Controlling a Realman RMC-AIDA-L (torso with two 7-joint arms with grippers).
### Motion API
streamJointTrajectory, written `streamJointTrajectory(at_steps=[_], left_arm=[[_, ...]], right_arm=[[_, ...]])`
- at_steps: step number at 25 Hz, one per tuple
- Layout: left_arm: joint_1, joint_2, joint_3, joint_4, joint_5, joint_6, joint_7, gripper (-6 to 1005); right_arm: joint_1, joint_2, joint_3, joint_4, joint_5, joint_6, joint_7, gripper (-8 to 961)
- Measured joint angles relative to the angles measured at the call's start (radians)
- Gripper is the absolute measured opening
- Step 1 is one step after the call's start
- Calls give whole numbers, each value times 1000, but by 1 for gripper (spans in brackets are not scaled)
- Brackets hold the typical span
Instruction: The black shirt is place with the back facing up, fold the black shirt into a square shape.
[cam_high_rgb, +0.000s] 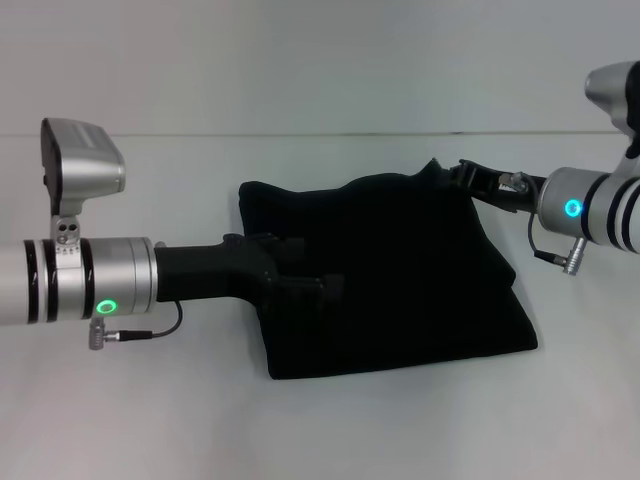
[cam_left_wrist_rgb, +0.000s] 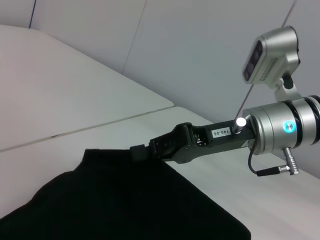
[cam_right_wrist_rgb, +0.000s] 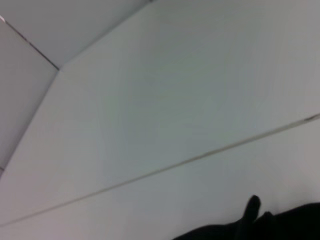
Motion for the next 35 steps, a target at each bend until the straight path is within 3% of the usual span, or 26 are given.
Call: streamJointTrajectory(at_steps=[16, 24, 27, 30, 35], left_arm=[[-14, -4, 0, 0, -7, -70, -7, 845], [-32, -6, -2, -1, -67, -242, -147, 843], [-45, -7, -2, -12, -82, -324, -258, 842], [-65, -1, 0, -44, -83, -406, -379, 841], [-105, 13, 10, -103, -74, -500, -577, 840]], right_arm=[[-58, 8, 11, 2, 61, 7, -86, 35], [-110, -1, 12, -7, 232, -65, -315, 186], [-146, -12, 13, -21, 304, -117, -380, 242], [-179, -27, 13, -52, 315, -181, -392, 358], [-192, -93, -1, -76, 281, -290, -338, 574]])
